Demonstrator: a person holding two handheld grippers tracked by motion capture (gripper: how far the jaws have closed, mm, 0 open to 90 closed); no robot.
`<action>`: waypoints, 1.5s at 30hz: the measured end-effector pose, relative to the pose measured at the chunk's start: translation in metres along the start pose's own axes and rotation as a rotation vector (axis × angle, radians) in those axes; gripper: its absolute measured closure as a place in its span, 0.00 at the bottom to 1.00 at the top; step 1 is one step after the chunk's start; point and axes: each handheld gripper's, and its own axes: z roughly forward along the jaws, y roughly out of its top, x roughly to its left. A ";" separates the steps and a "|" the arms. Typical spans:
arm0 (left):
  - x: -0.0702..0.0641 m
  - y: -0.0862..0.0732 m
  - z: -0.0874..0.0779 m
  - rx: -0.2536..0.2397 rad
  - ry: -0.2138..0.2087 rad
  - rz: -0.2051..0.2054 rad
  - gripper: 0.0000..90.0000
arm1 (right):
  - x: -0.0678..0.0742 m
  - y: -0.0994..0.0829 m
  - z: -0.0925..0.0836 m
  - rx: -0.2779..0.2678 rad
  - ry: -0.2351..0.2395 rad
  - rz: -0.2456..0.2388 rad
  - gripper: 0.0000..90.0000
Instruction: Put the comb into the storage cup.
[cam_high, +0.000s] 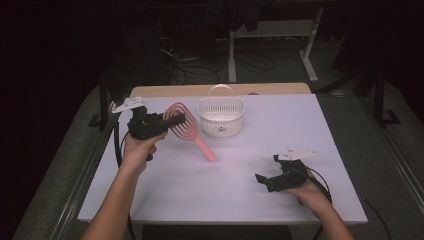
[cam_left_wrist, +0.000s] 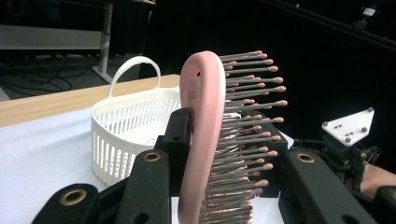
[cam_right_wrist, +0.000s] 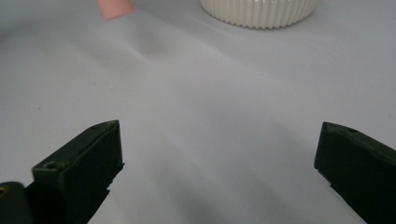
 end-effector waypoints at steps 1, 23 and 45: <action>0.000 0.001 0.000 -0.003 -0.004 -0.001 0.73 | 0.000 -0.002 0.000 0.002 0.000 0.001 0.01; 0.000 0.044 0.013 -0.054 -0.054 -0.003 0.73 | 0.000 -0.005 -0.002 0.013 0.004 -0.009 0.01; 0.008 0.097 0.042 -0.113 -0.028 0.018 0.73 | 0.001 -0.004 -0.002 0.010 0.007 -0.017 0.01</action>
